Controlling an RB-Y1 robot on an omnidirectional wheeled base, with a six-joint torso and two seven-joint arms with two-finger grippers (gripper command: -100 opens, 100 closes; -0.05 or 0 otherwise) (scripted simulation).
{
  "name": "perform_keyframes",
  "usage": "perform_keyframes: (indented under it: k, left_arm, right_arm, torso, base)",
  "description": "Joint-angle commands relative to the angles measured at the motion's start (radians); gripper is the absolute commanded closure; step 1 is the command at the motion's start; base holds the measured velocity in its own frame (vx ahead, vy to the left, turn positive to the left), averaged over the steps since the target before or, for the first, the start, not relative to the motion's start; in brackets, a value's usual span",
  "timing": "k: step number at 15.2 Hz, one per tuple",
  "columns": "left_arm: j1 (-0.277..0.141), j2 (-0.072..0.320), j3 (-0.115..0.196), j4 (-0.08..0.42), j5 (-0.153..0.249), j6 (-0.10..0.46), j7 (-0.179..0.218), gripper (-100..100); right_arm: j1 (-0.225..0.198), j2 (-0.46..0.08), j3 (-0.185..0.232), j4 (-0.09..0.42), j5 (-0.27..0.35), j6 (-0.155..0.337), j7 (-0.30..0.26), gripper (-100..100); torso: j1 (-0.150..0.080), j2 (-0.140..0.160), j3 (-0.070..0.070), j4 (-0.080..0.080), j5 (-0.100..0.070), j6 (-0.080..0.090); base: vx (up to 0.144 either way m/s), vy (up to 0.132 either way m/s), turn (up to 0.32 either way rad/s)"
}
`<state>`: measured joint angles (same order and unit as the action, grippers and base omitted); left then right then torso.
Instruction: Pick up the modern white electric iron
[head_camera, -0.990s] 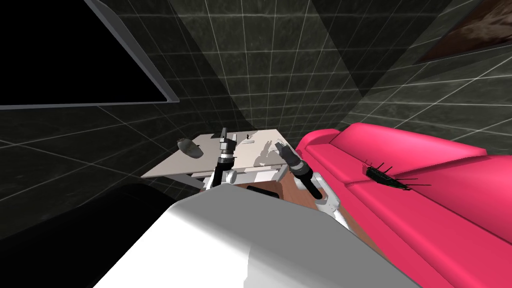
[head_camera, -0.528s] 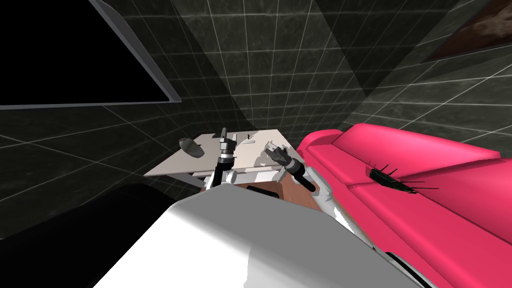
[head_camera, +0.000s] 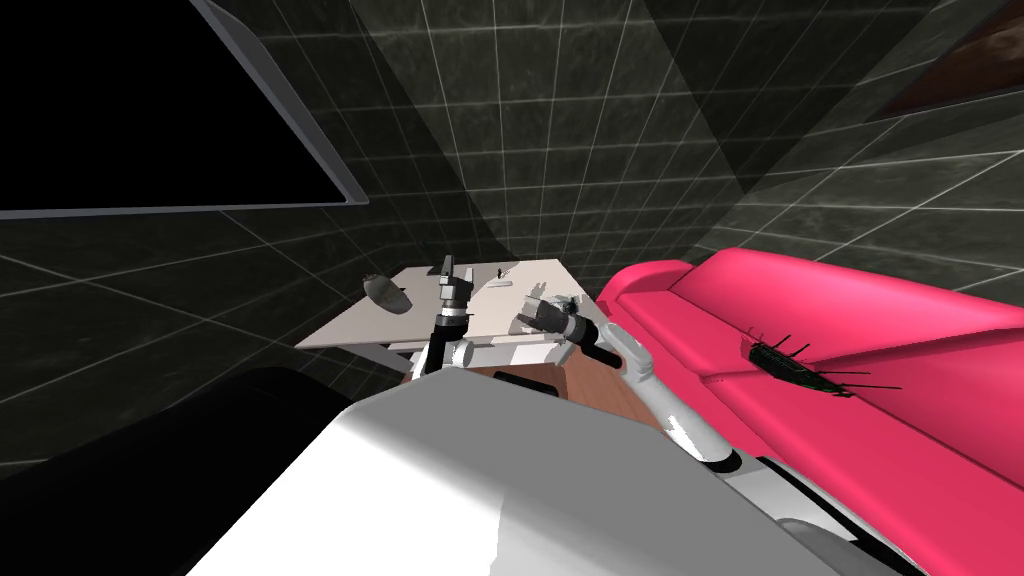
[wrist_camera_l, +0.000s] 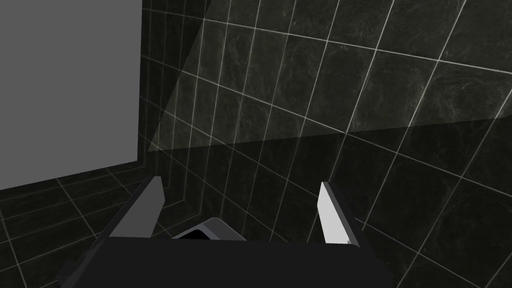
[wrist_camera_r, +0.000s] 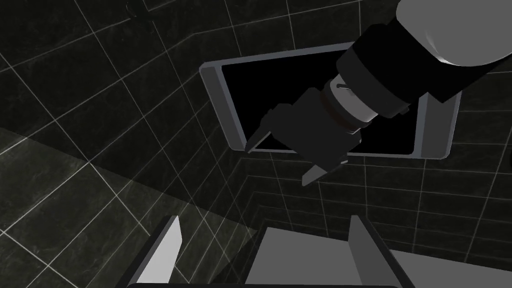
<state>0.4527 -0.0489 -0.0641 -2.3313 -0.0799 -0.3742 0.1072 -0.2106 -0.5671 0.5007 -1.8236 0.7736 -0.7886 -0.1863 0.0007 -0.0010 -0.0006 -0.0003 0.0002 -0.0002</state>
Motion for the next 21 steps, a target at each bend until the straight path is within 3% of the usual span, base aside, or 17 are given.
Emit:
perform_keyframes:
  k: [1, 2, 3, 5, 6, 8, 9, 11, 12, 13, 14, 16, 17, 19, 20, 21]
  left_arm:
    - [0.0, 0.0, 0.0, 0.0, 0.0, 0.0, 0.0, 0]
    - [0.0, 0.0, 0.0, 0.0, 0.0, 0.0, 0.0, 0]
    - [0.0, 0.0, 0.0, 0.0, 0.0, 0.0, 0.0, 0]
    - [0.0, 0.0, 0.0, 0.0, 0.0, 0.0, 0.0, 0]
    - [0.0, 0.0, 0.0, 0.0, 0.0, 0.0, 0.0, 0]
    - [0.0, 0.0, 0.0, 0.0, 0.0, 0.0, 0.0, 0]
    - [0.0, 0.0, 0.0, 0.0, 0.0, 0.0, 0.0, 0]
    - [0.0, 0.0, 0.0, 0.0, 0.0, 0.0, 0.0, 0]
    - [0.0, 0.0, 0.0, 0.0, 0.0, 0.0, 0.0, 0]
    - [0.0, 0.0, 0.0, 0.0, 0.0, 0.0, 0.0, 0]
    - [0.0, 0.0, 0.0, 0.0, 0.0, 0.0, 0.0, 0]
    - [0.0, 0.0, 0.0, 0.0, 0.0, 0.0, 0.0, 0]
    - [0.0, 0.0, 0.0, 0.0, 0.0, 0.0, 0.0, 0]
    - [0.0, 0.0, 0.0, 0.0, 0.0, 0.0, 0.0, 0]
    - [0.0, 0.0, 0.0, 0.0, 0.0, 0.0, 0.0, 0]
    - [0.0, 0.0, 0.0, 0.0, 0.0, 0.0, 0.0, 0]
  right_arm:
    - [-0.05, -0.017, 0.031, 0.034, 0.05, -0.015, -0.014, -100]
    - [-0.057, -0.017, 0.031, 0.034, 0.056, -0.015, -0.014, -100]
    - [-0.093, -0.041, 0.073, 0.076, 0.089, -0.039, -0.03, -100]
    - [-0.115, -0.041, 0.073, 0.077, 0.113, -0.039, -0.03, -100]
    - [-0.149, -0.065, 0.114, 0.121, 0.15, -0.062, -0.046, -100]
    - [-0.173, -0.065, 0.114, 0.121, 0.171, -0.062, -0.046, -100]
    - [-0.208, -0.087, 0.155, 0.165, 0.208, -0.085, -0.063, -100]
    - [-0.23, -0.087, 0.155, 0.165, 0.228, -0.085, -0.063, -100]
    - [-0.263, -0.109, 0.196, 0.208, 0.263, -0.109, -0.079, -100]
    - [-0.287, -0.109, 0.196, 0.208, 0.284, -0.109, -0.079, -100]
    - [-0.311, -0.13, 0.233, 0.247, 0.307, -0.131, -0.095, -100]
    - [-0.343, -0.13, 0.236, 0.25, 0.341, -0.131, -0.095, -100]
    - [-0.369, -0.15, 0.275, 0.292, 0.369, -0.154, -0.11, -100]
    - [-0.398, -0.15, 0.275, 0.292, 0.396, -0.154, -0.11, -100]
    - [-0.434, -0.169, 0.314, 0.333, 0.43, -0.176, -0.125, -100]
    - [-0.452, -0.169, 0.314, 0.333, 0.45, -0.176, -0.125, -100]
  torso:
    - [0.0, 0.0, 0.0, 0.0, 0.0, 0.0]
    - [0.0, 0.0, 0.0, 0.0, 0.0, 0.0]
    - [0.0, 0.0, 0.0, 0.0, 0.0, 0.0]
    - [0.0, 0.0, 0.0, 0.0, 0.0, 0.0]
    - [0.0, 0.0, 0.0, 0.0, 0.0, 0.0]
    - [0.0, 0.0, 0.0, 0.0, 0.0, 0.0]
    - [0.0, 0.0, 0.0, 0.0, 0.0, 0.0]
    - [0.0, 0.0, 0.0, 0.0, 0.0, 0.0]
    - [0.0, 0.0, 0.0, 0.0, 0.0, 0.0]
    - [0.0, 0.0, 0.0, 0.0, 0.0, 0.0]
    - [0.0, 0.0, 0.0, 0.0, 0.0, 0.0]
    - [0.0, 0.0, 0.0, 0.0, 0.0, 0.0]
    - [0.0, 0.0, 0.0, 0.0, 0.0, 0.0]
    - [0.0, 0.0, 0.0, 0.0, 0.0, 0.0]
    - [0.0, 0.0, 0.0, 0.0, 0.0, 0.0]
    - [0.0, 0.0, 0.0, 0.0, 0.0, 0.0]
  base:
    - [0.006, 0.005, 0.045]
    - [0.005, 0.004, 0.015]
    - [0.005, 0.007, 0.041]
    - [0.004, 0.006, 0.028]
    - [0.006, 0.006, 0.046]
    - [0.006, 0.004, 0.029]
    - [0.007, 0.006, 0.034]
    - [0.006, 0.005, 0.031]
    - [0.006, 0.006, 0.031]
    - [0.006, 0.007, 0.045]
    - [0.009, 0.01, 0.072]
    - [0.008, 0.006, 0.029]
    - [0.006, 0.006, 0.035]
    - [0.006, 0.005, 0.028]
    - [0.005, 0.005, 0.036]
    - [0.007, 0.006, 0.041]
